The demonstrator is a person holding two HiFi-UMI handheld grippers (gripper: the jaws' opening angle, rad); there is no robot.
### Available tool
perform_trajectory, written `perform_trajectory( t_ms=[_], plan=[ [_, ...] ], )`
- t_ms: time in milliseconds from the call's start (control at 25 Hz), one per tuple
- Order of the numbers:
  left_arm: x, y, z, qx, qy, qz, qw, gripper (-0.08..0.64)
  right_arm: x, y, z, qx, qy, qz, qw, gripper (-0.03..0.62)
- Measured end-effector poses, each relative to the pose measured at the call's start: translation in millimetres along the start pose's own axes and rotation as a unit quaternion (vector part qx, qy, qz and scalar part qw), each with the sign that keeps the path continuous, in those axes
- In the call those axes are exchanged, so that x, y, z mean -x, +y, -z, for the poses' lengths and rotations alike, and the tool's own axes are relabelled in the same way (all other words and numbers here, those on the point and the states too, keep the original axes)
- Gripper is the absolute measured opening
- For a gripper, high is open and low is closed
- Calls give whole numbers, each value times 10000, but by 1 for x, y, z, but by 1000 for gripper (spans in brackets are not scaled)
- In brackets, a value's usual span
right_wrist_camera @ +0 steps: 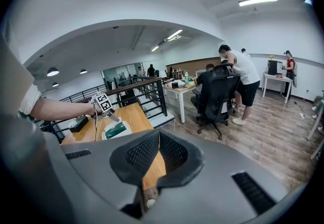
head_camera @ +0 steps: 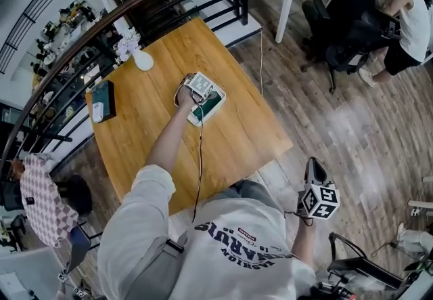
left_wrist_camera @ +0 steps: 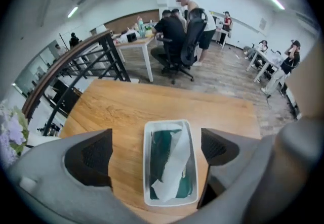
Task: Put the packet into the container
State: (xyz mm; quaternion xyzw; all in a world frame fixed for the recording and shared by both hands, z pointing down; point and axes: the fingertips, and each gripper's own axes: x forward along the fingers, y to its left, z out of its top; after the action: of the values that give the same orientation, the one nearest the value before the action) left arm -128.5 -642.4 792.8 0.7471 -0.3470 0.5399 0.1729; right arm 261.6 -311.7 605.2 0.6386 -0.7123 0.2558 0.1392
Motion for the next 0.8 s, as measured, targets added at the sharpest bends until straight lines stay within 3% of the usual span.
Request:
perform_trajectory(
  t_ms=[120, 200, 440, 640, 800],
  plan=[
    [69, 12, -41, 95, -947, -213, 9952, 534, -14, 9, -12, 147, -69, -217, 9996, 9],
    [124, 14, -63, 130, -1641, -301, 9859, 534, -24, 21, -21, 263, -104, -396, 9988, 9],
    [282, 12, -70, -104, -3222, -976, 9416, 534, -60, 82, -44, 657, -224, -1077, 9918, 9],
    [420, 14, -21, 54, -4267, -2089, 8799, 532, -89, 153, -65, 1092, -302, -1793, 9773, 9],
    [531, -3, 51, 251, -4852, -3142, 8156, 532, -84, 207, -94, 1894, -785, -1856, 9610, 9]
  ],
)
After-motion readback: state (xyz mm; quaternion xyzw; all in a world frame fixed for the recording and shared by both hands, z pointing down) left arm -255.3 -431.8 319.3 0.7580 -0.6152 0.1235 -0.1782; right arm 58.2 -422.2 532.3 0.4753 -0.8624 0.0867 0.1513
